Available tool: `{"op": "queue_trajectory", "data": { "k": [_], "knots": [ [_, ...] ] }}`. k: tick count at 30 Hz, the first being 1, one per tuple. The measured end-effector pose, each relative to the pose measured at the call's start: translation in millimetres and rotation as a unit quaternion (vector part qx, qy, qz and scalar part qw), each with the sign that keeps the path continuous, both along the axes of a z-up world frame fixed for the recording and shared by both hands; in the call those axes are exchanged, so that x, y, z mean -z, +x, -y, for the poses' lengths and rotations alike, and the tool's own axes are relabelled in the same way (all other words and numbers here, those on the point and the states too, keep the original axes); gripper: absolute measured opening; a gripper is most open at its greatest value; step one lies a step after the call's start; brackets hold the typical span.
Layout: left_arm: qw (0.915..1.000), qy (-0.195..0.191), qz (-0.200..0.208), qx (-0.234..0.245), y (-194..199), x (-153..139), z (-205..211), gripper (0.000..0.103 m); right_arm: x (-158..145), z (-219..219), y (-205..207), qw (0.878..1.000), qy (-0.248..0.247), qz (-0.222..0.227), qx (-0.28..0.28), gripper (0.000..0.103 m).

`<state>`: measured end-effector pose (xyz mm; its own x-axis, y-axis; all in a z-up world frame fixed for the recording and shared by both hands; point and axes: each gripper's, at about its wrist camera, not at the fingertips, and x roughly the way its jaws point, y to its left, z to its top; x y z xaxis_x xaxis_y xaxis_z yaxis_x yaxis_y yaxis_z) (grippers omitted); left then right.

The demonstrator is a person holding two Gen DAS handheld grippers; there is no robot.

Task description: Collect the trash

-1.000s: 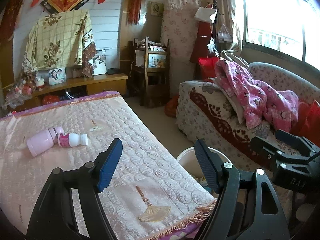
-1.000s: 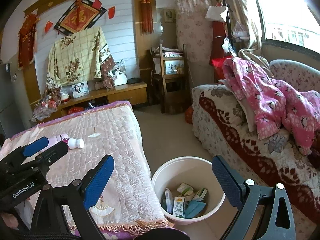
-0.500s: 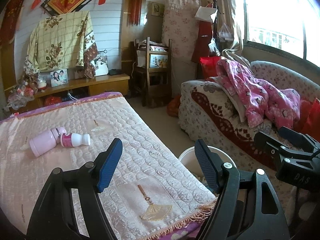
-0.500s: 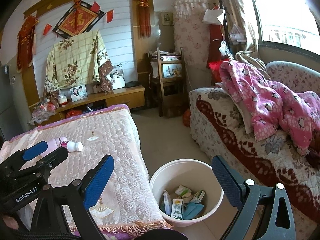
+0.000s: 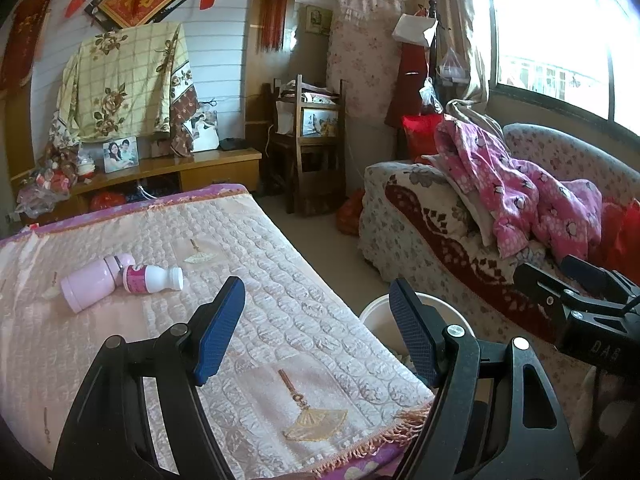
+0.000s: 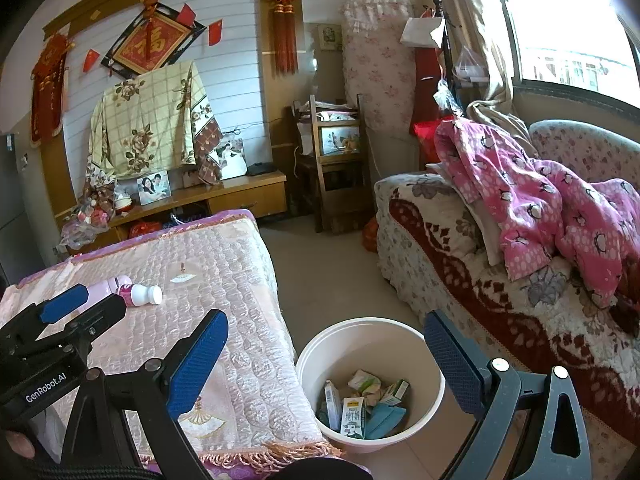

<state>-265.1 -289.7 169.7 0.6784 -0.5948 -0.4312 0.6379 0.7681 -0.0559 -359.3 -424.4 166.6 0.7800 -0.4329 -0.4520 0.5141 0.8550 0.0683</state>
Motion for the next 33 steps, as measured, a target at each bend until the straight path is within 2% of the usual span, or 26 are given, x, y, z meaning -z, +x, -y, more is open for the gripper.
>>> {"op": "queue_trajectory", "data": {
  "k": [33],
  "knots": [
    [1.0,0.006,-0.004,0.003,5.3,3.1,-5.0,0.074,8.7,5.3,-2.1,1.0,0.004,-0.004,0.004,0.098]
  ]
}}
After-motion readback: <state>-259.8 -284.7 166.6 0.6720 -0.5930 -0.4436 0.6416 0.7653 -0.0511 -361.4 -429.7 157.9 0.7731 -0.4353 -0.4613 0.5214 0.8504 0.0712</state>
